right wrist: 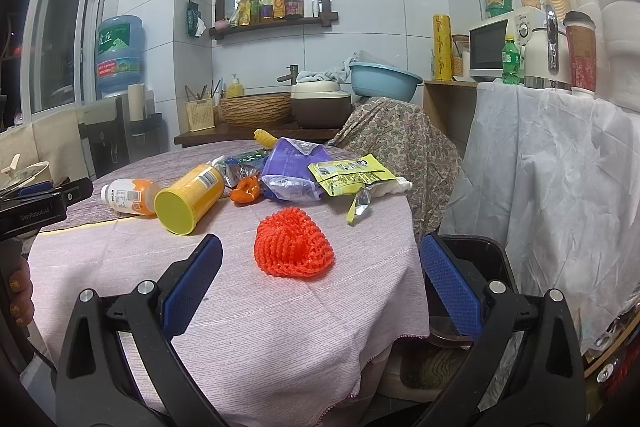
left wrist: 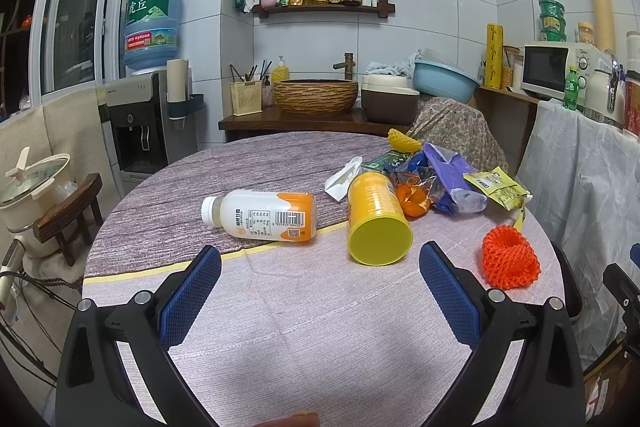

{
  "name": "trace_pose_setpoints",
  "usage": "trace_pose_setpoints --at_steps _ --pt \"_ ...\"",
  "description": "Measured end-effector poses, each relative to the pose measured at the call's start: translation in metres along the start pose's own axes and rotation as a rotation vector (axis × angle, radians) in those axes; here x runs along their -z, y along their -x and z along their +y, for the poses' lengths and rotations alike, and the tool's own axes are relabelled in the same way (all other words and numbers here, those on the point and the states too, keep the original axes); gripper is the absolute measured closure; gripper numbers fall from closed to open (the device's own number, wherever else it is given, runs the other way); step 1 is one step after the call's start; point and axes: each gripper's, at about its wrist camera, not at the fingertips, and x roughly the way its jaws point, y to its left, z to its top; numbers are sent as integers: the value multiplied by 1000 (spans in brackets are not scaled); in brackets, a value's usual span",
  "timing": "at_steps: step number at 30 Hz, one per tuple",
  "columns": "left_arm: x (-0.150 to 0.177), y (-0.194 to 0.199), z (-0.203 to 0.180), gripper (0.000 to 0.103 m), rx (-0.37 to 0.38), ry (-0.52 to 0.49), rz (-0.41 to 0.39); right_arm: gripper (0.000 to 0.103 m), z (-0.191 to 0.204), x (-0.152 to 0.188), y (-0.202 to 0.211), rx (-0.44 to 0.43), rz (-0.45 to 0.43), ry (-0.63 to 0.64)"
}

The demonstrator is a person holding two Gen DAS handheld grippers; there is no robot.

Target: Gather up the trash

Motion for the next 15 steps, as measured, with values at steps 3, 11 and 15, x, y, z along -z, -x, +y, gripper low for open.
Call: trace_pose_setpoints --at_steps 3,11,15 --pt "0 0 0 5 1 -1 -1 5 0 0 0 1 0 0" --pt "-1 0 -1 5 0 -4 -1 5 1 0 0 2 0 -1" --pt "-1 0 -2 5 1 -4 0 5 1 0 0 2 0 -1"
